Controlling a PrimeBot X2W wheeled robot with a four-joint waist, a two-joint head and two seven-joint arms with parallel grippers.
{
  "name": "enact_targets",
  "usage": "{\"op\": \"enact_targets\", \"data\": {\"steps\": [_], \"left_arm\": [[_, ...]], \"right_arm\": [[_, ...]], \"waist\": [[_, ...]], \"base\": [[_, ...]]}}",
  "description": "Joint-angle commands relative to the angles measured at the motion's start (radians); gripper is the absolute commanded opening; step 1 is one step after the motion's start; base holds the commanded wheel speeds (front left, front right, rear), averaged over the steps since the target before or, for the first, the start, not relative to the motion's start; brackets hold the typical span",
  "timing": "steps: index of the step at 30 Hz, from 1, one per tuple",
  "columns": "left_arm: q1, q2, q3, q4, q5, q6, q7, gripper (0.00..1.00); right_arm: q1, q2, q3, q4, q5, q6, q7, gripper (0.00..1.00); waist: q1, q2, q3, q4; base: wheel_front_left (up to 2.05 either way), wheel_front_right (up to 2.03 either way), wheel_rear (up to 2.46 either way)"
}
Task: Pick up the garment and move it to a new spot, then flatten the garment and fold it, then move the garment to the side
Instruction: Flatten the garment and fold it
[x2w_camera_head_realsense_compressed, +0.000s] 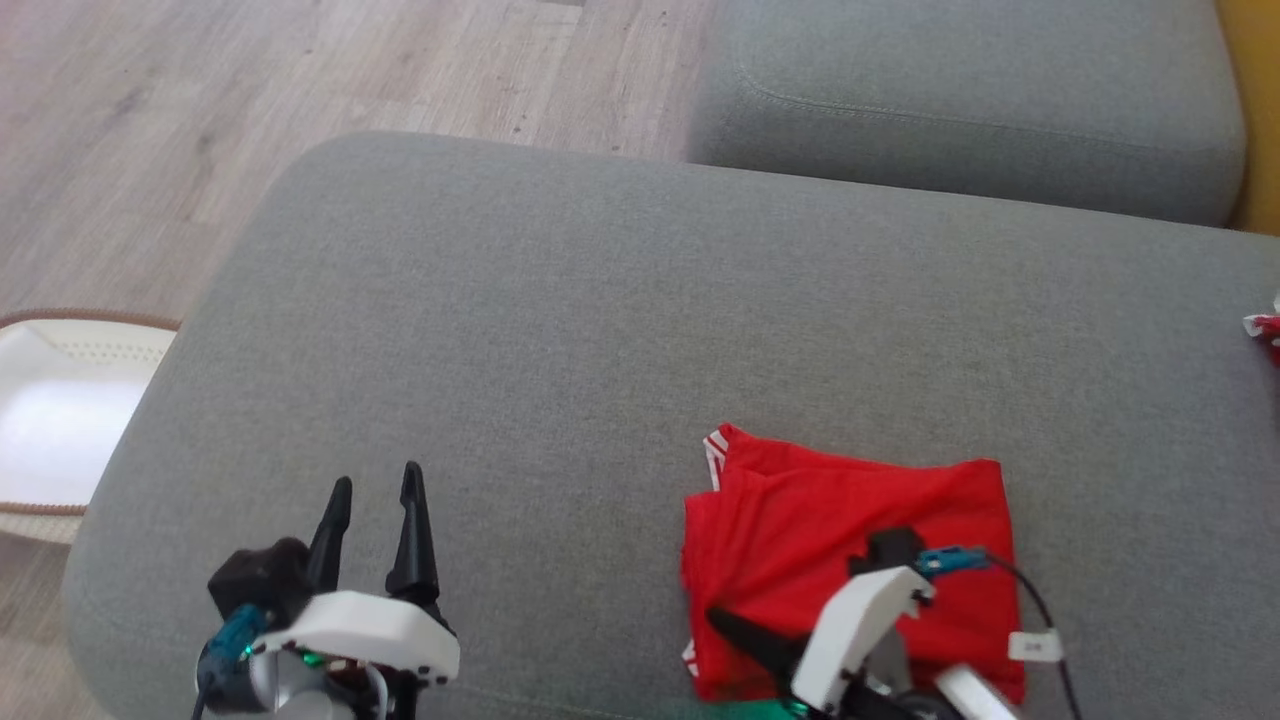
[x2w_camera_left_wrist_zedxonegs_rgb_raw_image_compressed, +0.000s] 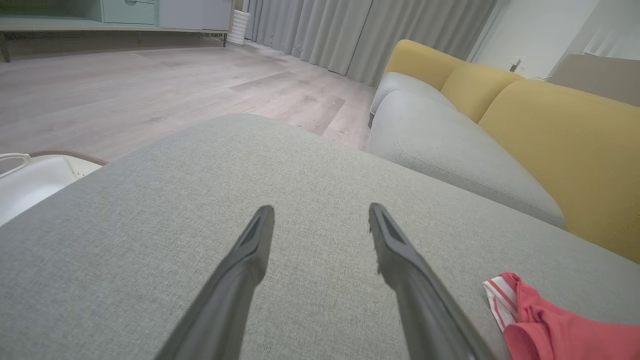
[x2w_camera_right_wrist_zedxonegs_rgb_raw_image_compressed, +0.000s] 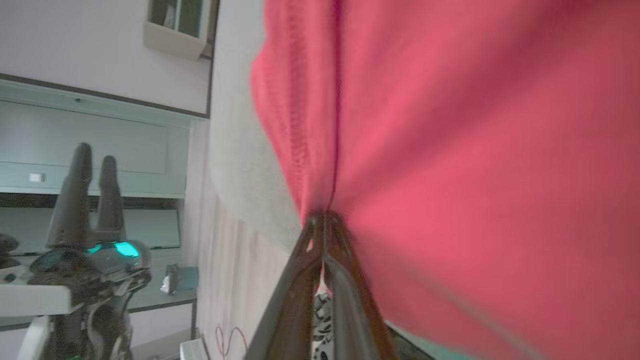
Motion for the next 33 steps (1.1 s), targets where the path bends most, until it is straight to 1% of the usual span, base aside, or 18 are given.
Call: {"op": "enact_targets", "data": {"steps": [1,3,6,10,11,12,13,14,15,16,17,20,22,25,28,29,30,33], "left_arm": [[-0.066,-0.003,0.031,-0.027,0.005,-0.004,-0.012,1.00],[-0.067,-0.003,0.031,-0.029,0.004,-0.002,-0.012,1.00],[-0.065,-0.003,0.035,-0.034,0.003,0.000,-0.012,1.00],[-0.060,-0.003,0.040,-0.042,0.001,0.001,-0.012,1.00],[-0.060,-0.003,0.040,-0.045,0.000,0.001,-0.012,1.00],[-0.060,-0.003,0.041,-0.047,0.000,0.000,-0.012,1.00],[-0.061,-0.003,0.041,-0.050,0.000,0.000,-0.012,1.00],[-0.062,-0.003,0.041,-0.055,0.001,0.000,-0.012,1.00],[-0.063,-0.003,0.042,-0.060,0.001,0.001,-0.012,1.00],[-0.064,-0.003,0.043,-0.065,0.002,0.001,-0.012,1.00],[-0.066,-0.003,0.045,-0.071,0.002,0.002,-0.012,1.00],[-0.070,-0.003,0.054,-0.088,0.006,0.004,-0.012,1.00],[-0.071,-0.003,0.060,-0.096,0.008,0.005,-0.012,1.00],[-0.071,-0.003,0.072,-0.103,0.012,0.006,-0.012,1.00],[-0.072,-0.003,0.086,-0.107,0.015,0.008,-0.012,1.00],[-0.072,-0.003,0.091,-0.109,0.015,0.009,-0.012,1.00],[-0.072,-0.003,0.091,-0.109,0.015,0.009,-0.012,1.00],[-0.071,-0.003,0.107,-0.116,0.021,0.008,-0.012,1.00]], "right_arm": [[-0.037,0.015,0.031,-0.056,0.031,-0.001,-0.022,0.00],[-0.044,0.015,0.055,-0.098,0.079,-0.001,-0.047,0.00],[-0.061,0.005,0.060,-0.144,0.090,-0.001,-0.089,0.00],[-0.078,-0.064,0.038,-0.206,0.075,-0.001,-0.149,0.00],[-0.082,-0.084,0.031,-0.223,0.068,-0.001,-0.165,0.05],[-0.086,-0.104,0.021,-0.239,0.062,-0.001,-0.181,0.22],[-0.090,-0.124,0.012,-0.255,0.056,-0.001,-0.193,0.27],[-0.095,-0.145,0.003,-0.270,0.047,-0.001,-0.204,0.30],[-0.100,-0.166,-0.007,-0.284,0.037,-0.001,-0.217,0.40],[-0.105,-0.186,-0.018,-0.298,0.028,-0.001,-0.229,0.87],[-0.111,-0.204,-0.030,-0.313,0.020,-0.001,-0.241,1.00],[-0.126,-0.255,-0.064,-0.359,-0.012,-0.001,-0.280,1.00],[-0.134,-0.291,-0.092,-0.380,-0.061,-0.001,-0.324,1.00],[-0.131,-0.322,-0.132,-0.401,-0.137,-0.001,-0.387,1.00],[-0.111,-0.343,-0.172,-0.411,-0.237,-0.001,-0.452,1.00],[-0.101,-0.345,-0.185,-0.413,-0.270,-0.001,-0.476,1.00],[-0.101,-0.345,-0.185,-0.413,-0.270,-0.001,-0.476,1.00],[-0.064,-0.343,-0.235,-0.411,-0.359,-0.001,-0.548,1.00]], "waist": [[0.0000,0.0000,-0.002,-0.004],[0.0000,0.0000,-0.004,-0.014],[0.0000,0.0000,-0.008,-0.034],[0.0000,0.0000,-0.013,-0.069],[0.0000,0.0000,-0.013,-0.080],[0.0000,0.0000,-0.014,-0.091],[0.0000,0.0000,-0.015,-0.103],[0.0000,0.0000,-0.016,-0.115],[0.0000,0.0000,-0.016,-0.127],[0.0000,0.0000,-0.017,-0.140],[0.0000,0.0000,-0.018,-0.154],[0.0000,0.0000,-0.018,-0.192],[0.0000,0.0000,-0.018,-0.217],[0.0000,0.0000,-0.018,-0.249],[0.0000,0.0000,-0.018,-0.273],[0.0000,0.0000,-0.018,-0.280],[0.0000,0.0000,-0.018,-0.280],[0.0000,0.0000,-0.016,-0.295]], "base": [[0.00,0.00,0.00],[0.00,0.00,0.00],[0.00,0.00,0.00],[0.00,0.00,0.00],[0.00,0.00,0.00],[0.00,0.00,0.00],[0.00,0.00,0.00],[0.00,0.00,0.00],[0.00,0.00,0.00],[0.00,0.00,0.00],[0.00,0.00,0.00],[0.00,0.00,0.00],[0.00,0.00,0.00],[0.00,0.00,0.00],[0.00,0.00,0.00],[0.00,0.00,0.00],[0.00,0.00,0.00],[0.00,0.00,0.00]]}}
